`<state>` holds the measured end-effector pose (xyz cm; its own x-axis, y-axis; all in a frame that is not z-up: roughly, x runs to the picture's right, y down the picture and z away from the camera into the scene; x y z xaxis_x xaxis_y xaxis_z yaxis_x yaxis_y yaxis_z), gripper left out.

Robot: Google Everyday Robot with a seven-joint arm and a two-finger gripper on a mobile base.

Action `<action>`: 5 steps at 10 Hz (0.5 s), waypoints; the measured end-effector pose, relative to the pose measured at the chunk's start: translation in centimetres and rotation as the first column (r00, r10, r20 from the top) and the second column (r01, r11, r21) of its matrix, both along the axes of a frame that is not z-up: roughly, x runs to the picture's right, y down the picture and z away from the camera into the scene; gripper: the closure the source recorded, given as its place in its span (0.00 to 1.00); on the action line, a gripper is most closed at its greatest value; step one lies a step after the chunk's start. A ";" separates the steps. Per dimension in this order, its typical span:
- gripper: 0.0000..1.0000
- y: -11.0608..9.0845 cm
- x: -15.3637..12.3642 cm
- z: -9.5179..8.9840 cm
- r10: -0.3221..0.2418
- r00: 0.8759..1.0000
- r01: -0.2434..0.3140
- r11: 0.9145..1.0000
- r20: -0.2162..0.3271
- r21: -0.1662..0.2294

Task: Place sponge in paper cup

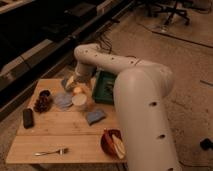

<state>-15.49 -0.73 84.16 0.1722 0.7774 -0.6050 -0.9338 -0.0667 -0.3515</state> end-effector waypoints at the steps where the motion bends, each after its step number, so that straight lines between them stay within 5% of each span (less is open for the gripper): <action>1: 0.20 0.0 0.0 -0.1 -0.001 1.000 0.001 1.000 0.000 0.001; 5: 0.20 -1.2 0.4 -3.0 0.079 0.994 -0.081 0.996 -0.080 -0.034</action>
